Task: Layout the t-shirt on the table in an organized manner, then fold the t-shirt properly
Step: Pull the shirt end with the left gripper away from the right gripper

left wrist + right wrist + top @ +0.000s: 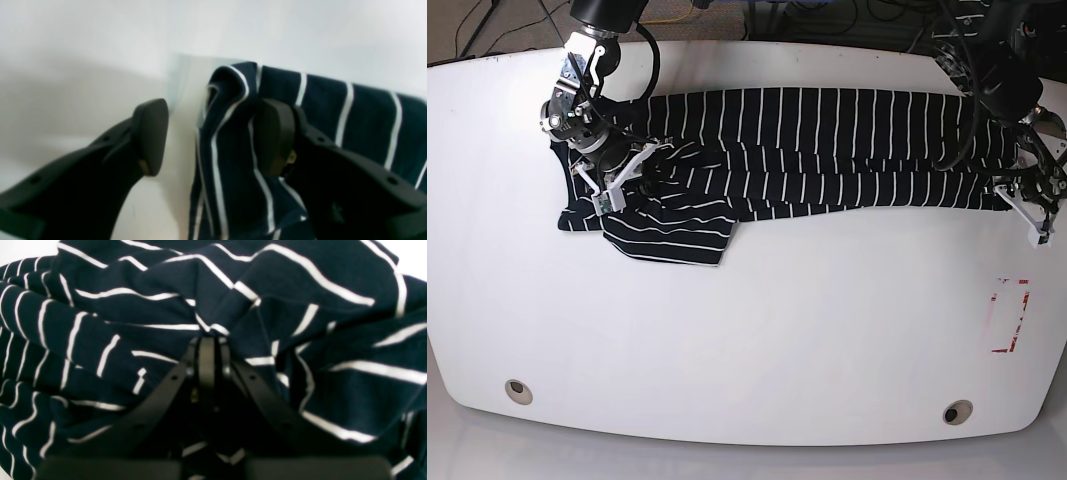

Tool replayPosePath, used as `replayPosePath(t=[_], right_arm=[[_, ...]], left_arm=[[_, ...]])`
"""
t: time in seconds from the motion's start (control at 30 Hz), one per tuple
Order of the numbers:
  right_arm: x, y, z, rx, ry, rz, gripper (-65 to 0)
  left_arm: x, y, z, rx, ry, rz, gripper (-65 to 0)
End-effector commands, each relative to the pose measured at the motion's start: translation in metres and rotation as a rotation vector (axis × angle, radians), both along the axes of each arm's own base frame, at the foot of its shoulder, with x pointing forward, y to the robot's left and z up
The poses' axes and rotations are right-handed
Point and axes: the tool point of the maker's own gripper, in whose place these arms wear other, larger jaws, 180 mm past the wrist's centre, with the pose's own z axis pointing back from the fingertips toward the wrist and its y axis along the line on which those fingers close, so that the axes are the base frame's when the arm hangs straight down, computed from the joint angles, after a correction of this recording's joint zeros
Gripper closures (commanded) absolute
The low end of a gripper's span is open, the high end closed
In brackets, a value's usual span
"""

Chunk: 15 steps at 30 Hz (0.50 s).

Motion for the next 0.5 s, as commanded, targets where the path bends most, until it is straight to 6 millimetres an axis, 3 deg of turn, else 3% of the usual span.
replayPosePath(t=[0.0, 0.2, 0.27, 0.47], right_arm=[[0.001, -0.006, 0.0, -0.028, 0.01, -0.003, -2.2], [0.001, -0.006, 0.0, -0.028, 0.01, -0.003, -2.2], [0.001, -0.006, 0.0, -0.028, 0.01, -0.003, -2.2], [0.001, -0.006, 0.0, -0.028, 0.01, -0.003, -2.2]], left_arm=[[0.011, 0.006, 0.013, 0.021, -0.039, -0.003, -35.3], [0.013, 0.005, 0.014, 0.025, -0.042, -0.008, -5.6], [0.016, 0.006, 0.017, 0.028, -0.049, -0.009, -2.1], [0.028, 0.005, 0.026, 0.035, -0.074, -0.021, -4.2]])
